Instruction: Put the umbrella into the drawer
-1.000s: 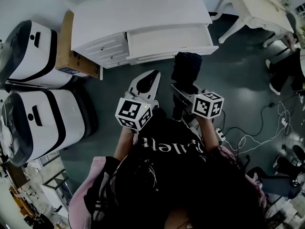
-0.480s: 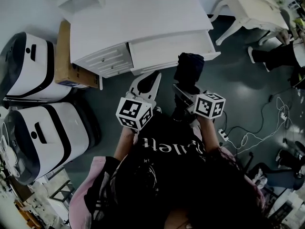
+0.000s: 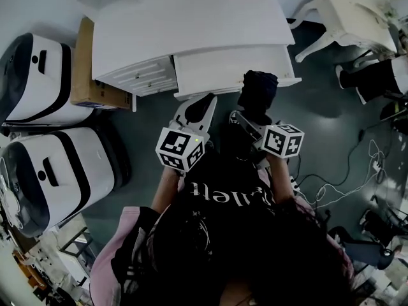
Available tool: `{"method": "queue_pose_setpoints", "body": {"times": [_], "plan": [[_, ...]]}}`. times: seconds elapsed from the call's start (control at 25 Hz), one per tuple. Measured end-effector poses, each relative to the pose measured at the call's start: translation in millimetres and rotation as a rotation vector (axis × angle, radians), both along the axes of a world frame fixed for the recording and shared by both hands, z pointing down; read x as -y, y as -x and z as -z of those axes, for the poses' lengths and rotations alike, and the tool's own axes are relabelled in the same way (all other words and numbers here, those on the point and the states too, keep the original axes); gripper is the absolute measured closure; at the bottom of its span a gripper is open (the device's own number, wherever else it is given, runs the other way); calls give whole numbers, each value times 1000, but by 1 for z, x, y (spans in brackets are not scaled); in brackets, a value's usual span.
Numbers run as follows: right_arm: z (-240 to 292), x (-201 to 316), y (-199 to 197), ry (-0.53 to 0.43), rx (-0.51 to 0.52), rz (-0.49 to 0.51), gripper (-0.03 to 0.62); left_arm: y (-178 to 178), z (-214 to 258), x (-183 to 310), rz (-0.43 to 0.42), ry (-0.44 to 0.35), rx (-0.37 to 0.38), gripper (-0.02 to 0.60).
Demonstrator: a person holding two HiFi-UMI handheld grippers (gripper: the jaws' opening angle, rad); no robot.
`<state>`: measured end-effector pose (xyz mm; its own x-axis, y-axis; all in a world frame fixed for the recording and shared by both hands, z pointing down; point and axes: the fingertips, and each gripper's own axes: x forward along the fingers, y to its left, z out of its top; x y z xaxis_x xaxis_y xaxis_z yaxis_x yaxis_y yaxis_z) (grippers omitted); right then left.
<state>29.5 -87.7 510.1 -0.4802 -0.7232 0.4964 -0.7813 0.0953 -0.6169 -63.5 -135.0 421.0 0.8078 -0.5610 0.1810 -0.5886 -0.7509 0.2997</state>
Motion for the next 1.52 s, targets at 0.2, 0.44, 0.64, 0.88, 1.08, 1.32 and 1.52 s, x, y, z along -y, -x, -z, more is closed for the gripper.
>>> {"method": "queue_pose_setpoints", "body": {"times": [0.2, 0.44, 0.64, 0.88, 1.08, 1.32, 1.52], "plan": [[-11, 49, -34, 23, -8, 62, 298, -29, -1, 48, 68, 13, 2, 549], [-24, 107, -80, 51, -90, 184, 298, -70, 2, 103, 139, 17, 9, 551], [-43, 143, -116, 76, -194, 318, 298, -87, -3, 133, 198, 37, 25, 551], [-77, 176, -136, 100, -342, 548, 298, -89, -5, 160, 294, 39, 40, 551], [-109, 202, -128, 104, -434, 736, 298, -79, -14, 170, 367, 63, 59, 550], [-153, 210, -109, 117, -572, 1009, 298, -69, -22, 172, 430, 86, 71, 551], [-186, 216, -99, 134, -645, 1114, 298, -68, -29, 169, 454, 98, 92, 551]]}}
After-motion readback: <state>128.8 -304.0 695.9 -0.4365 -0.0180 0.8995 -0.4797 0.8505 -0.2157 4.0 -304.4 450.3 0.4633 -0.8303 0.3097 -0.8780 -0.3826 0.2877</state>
